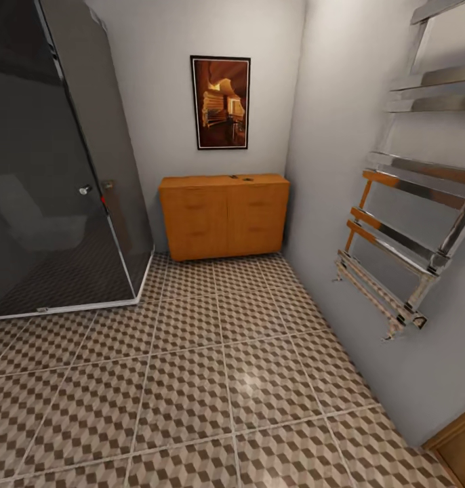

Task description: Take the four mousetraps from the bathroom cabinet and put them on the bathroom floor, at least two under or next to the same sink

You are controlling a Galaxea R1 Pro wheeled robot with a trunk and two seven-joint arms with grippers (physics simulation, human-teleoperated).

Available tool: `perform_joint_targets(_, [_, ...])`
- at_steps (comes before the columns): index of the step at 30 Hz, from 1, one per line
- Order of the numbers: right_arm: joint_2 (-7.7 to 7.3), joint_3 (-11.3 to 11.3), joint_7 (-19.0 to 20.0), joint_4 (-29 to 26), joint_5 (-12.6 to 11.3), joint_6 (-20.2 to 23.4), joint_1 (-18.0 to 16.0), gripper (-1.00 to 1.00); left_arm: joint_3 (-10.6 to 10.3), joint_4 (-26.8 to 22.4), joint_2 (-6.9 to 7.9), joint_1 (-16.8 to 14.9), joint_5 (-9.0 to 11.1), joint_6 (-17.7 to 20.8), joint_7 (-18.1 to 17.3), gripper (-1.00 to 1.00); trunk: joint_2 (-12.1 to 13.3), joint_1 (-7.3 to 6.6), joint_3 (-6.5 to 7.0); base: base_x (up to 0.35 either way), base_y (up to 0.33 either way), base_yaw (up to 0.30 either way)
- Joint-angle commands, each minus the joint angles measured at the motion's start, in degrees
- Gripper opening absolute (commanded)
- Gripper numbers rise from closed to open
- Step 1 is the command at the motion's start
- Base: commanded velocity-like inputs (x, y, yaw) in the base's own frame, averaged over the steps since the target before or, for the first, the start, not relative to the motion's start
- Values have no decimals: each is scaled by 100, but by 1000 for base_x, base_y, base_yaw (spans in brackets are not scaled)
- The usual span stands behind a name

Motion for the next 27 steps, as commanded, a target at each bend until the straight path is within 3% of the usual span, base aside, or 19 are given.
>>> perform_joint_targets(1, [-1,49,-13,1,-43,-13,-2,100,-33,-24,5,-9,19,-11,38,100,-2,3,-5,336,0,0])
perform_joint_targets(27, [-27,63,20,94,17,58,-2,100,-36,-24,5,-9,20,-6,38,100,-2,3,-5,336,0,0])
